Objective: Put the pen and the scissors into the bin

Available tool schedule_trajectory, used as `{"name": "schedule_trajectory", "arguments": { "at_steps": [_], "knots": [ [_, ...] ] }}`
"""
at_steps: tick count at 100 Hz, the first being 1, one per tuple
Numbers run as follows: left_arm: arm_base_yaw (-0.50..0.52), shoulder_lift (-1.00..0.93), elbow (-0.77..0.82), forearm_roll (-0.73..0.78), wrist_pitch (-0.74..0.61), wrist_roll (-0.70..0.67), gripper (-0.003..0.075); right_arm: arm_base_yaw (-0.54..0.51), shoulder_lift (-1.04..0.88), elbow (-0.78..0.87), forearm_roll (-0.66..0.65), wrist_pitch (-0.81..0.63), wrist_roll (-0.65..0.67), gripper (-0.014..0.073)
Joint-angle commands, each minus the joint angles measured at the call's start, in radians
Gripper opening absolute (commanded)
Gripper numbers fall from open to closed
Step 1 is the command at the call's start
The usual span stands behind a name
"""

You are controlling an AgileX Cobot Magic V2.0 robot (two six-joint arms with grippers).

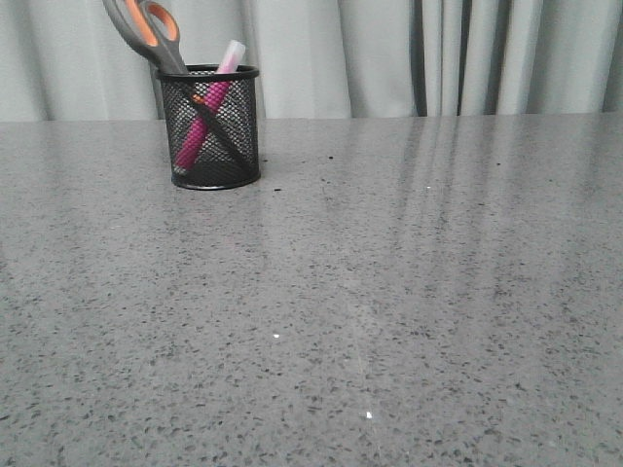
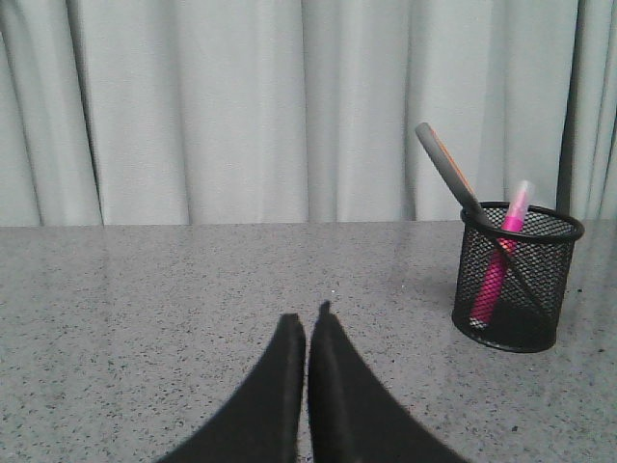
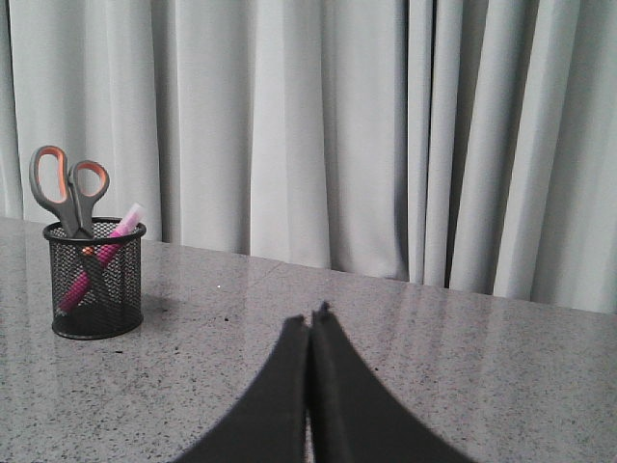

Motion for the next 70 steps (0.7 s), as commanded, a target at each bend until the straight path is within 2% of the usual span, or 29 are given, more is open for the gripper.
{"name": "schedule_trajectory", "arguments": {
  "at_steps": [1, 41, 46, 54, 70],
  "knots": [
    [0.002, 0.01, -0.03, -0.04, 0.028, 0.003, -0.0019, -0.005, 0.005, -0.024, -0.001, -0.073, -0.01, -0.0069],
    [0.007, 0.01, -0.03, -0.04, 0.004, 0.003, -0.0019, -0.005, 0.005, -0.024, -0.001, -0.073, -0.01, -0.0069],
    [0.007, 0.01, -0.03, -0.005, 0.006, -0.002, -0.0019, -0.005, 0.005, -0.024, -0.001, -0.073, -0.01, -0.0069],
    [0.007, 0.01, -0.042, 0.23, 0.026, -0.13, -0.0019, -0.005, 0.005, -0.024, -0.001, -0.073, -0.01, -0.0069],
    [0.007, 0.01, -0.093, 0.845, 0.036, -0.707, -0.0019, -0.005, 0.005, -0.024, -0.001, -0.073, -0.01, -0.0069]
  ]
}}
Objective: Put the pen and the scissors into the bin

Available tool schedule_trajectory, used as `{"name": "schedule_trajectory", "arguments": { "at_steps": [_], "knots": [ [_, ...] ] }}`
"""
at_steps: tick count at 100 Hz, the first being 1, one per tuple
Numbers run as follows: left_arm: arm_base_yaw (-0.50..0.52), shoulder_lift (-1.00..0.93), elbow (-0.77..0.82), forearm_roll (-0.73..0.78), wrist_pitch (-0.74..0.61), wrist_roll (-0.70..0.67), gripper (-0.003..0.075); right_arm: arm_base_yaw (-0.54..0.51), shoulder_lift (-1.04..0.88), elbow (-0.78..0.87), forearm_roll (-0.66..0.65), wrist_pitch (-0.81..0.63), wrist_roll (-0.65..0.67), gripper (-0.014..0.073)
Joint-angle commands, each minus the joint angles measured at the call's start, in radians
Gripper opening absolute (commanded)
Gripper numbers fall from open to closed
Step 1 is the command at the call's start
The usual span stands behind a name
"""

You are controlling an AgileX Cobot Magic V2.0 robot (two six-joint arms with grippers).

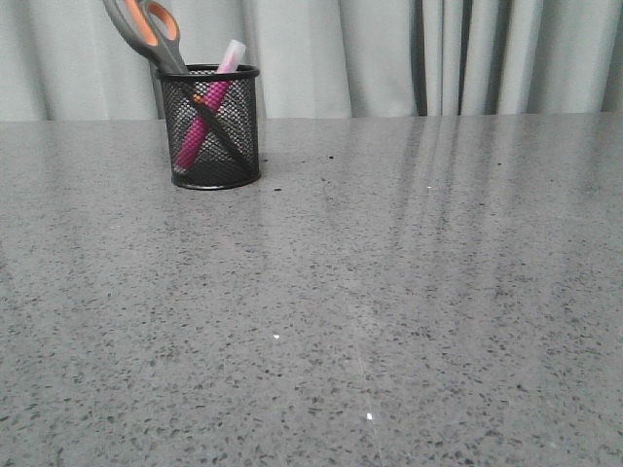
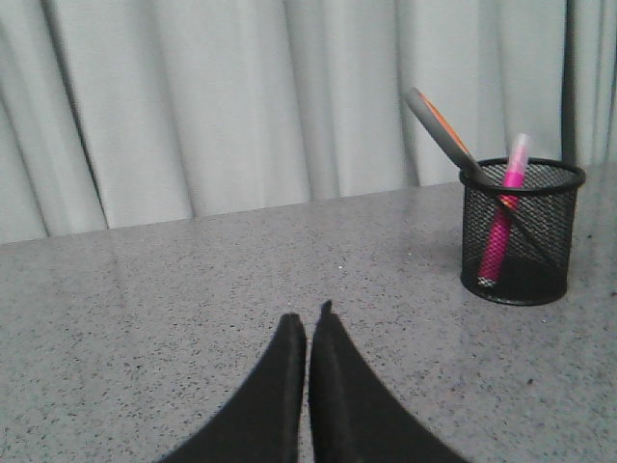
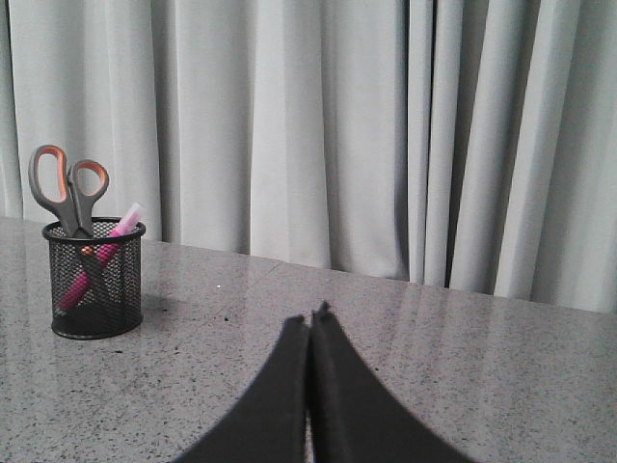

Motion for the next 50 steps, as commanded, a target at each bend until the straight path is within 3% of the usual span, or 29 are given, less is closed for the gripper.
{"name": "schedule_trajectory", "arguments": {
  "at_steps": [1, 17, 29, 39, 50],
  "knots": [
    [0.004, 0.01, -0.058, 0.32, 0.003, -0.344, -0.0019, -0.005, 0.005, -0.024, -0.001, -0.073, -0.01, -0.0069],
    [-0.017, 0.01, -0.052, 0.812, -0.102, -0.923, -0.0019, -0.005, 0.005, -0.024, -0.001, -0.073, -0.01, -0.0069],
    [-0.069, 0.01, -0.019, 1.104, -0.2, -1.215, -0.0019, -0.005, 0.005, -0.024, -0.001, -0.073, -0.01, -0.0069],
    [-0.1, 0.004, 0.026, 1.234, -0.228, -1.354, -0.0019, -0.005, 0.005, -0.024, -0.001, -0.073, -0.01, -0.0069],
    [-0.112, -0.05, 0.097, 1.242, -0.236, -1.367, -0.0019, -0.005, 0.005, -0.024, -0.001, -0.073, -0.01, -0.0069]
  ]
}}
